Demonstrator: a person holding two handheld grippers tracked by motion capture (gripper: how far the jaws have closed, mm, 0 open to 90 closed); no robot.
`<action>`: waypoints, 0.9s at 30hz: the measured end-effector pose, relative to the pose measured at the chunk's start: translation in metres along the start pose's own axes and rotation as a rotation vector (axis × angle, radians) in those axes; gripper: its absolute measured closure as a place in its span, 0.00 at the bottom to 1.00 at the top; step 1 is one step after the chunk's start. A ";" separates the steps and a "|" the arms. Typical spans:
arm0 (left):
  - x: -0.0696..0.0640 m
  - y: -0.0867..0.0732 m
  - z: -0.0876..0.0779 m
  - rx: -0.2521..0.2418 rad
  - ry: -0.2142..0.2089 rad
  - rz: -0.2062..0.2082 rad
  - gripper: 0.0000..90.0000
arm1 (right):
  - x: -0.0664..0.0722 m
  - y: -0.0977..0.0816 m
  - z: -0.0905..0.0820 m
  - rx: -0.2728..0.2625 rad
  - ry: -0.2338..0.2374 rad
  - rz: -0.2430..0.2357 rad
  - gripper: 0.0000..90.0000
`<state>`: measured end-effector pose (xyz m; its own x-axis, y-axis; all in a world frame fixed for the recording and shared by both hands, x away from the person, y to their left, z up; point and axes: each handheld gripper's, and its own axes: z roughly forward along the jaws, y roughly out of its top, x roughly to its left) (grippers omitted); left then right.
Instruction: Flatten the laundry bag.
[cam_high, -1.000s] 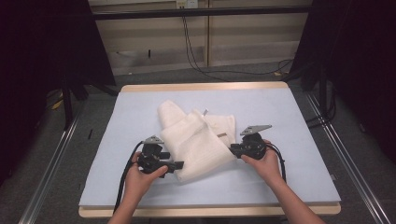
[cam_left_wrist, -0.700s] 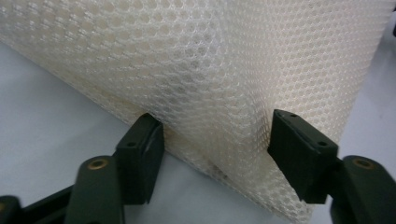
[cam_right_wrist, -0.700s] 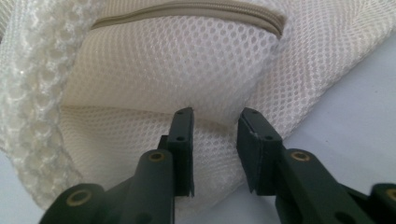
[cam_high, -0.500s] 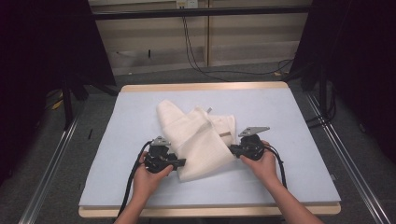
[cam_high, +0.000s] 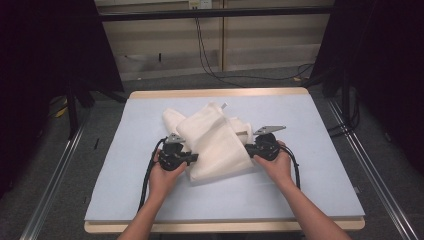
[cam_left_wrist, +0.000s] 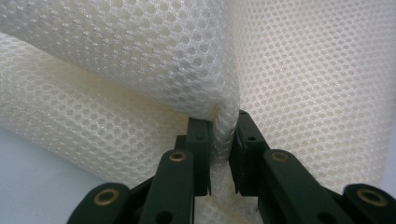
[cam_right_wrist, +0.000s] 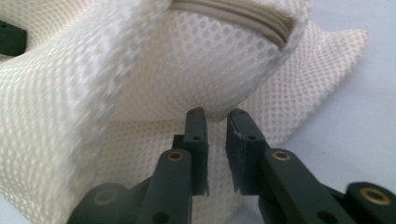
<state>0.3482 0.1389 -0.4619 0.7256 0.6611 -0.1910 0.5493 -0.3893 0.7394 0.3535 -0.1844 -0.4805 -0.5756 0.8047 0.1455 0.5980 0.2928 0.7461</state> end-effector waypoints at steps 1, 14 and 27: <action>-0.002 -0.001 -0.002 -0.010 -0.009 0.008 0.89 | -0.001 -0.001 -0.002 0.002 0.001 -0.001 0.82; -0.022 -0.005 -0.022 -0.082 -0.032 0.106 0.88 | -0.009 -0.012 -0.028 -0.026 -0.013 0.025 0.67; -0.036 -0.011 -0.032 -0.082 -0.090 0.170 0.88 | -0.030 -0.006 -0.028 -0.071 -0.051 0.077 0.66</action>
<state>0.3029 0.1400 -0.4420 0.8409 0.5293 -0.1131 0.3829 -0.4340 0.8155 0.3515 -0.2250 -0.4714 -0.4996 0.8489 0.1724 0.5970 0.1932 0.7786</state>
